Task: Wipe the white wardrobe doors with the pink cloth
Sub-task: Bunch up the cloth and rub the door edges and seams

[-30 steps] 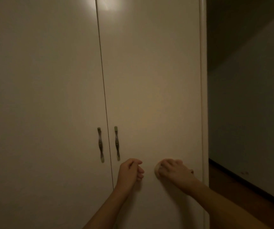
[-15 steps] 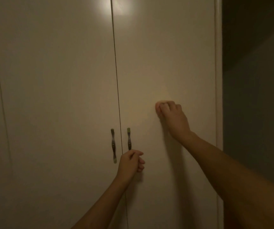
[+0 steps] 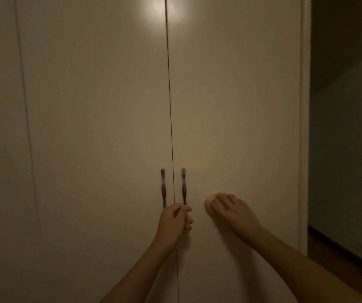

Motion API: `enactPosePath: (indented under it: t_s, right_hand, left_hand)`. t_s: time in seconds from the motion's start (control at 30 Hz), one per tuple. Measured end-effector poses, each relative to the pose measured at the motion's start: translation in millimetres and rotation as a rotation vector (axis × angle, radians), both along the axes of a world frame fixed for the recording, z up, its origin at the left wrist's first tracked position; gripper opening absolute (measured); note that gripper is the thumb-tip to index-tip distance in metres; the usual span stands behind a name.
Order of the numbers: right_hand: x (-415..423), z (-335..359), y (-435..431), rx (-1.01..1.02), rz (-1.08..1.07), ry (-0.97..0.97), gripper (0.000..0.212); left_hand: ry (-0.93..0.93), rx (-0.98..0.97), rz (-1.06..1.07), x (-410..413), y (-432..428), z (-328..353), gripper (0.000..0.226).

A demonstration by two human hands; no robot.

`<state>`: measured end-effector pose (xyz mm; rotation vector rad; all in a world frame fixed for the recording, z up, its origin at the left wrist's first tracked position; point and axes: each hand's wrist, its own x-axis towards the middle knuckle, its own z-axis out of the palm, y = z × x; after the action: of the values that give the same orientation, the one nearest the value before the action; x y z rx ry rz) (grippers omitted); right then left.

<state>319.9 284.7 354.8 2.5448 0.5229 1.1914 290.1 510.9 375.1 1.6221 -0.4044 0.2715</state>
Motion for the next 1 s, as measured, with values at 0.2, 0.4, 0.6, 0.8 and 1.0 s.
enactPosePath:
  t_s: [0.2, 0.4, 0.6, 0.8, 1.0]
  right_hand:
    - [-1.3, 89.7, 1.1, 0.271, -0.152, -0.129, 0.061]
    - [17.2, 175.7, 81.6, 0.412, -0.038, -0.190, 0.044]
    - [30.9, 203.1, 159.1, 0.403, 0.056, -0.157, 0.037]
    - [29.3, 187.4, 196.6, 0.350, 0.050, -0.109, 0.037]
    - [20.6, 162.9, 229.7, 0.198, 0.115, -0.074, 0.045]
  left_hand:
    - [-0.045, 0.017, 0.064, 0.0, 30.7, 12.8, 0.025]
    - [-0.051, -0.016, 0.105, -1.2, 62.0, 19.5, 0.024]
    - [-0.044, -0.029, 0.160, 6.0, 87.8, 23.3, 0.024]
    - [-0.024, -0.077, 0.177, 11.0, 97.0, 16.3, 0.023]
    - [-0.035, -0.074, 0.194, 9.7, 110.2, 7.5, 0.028]
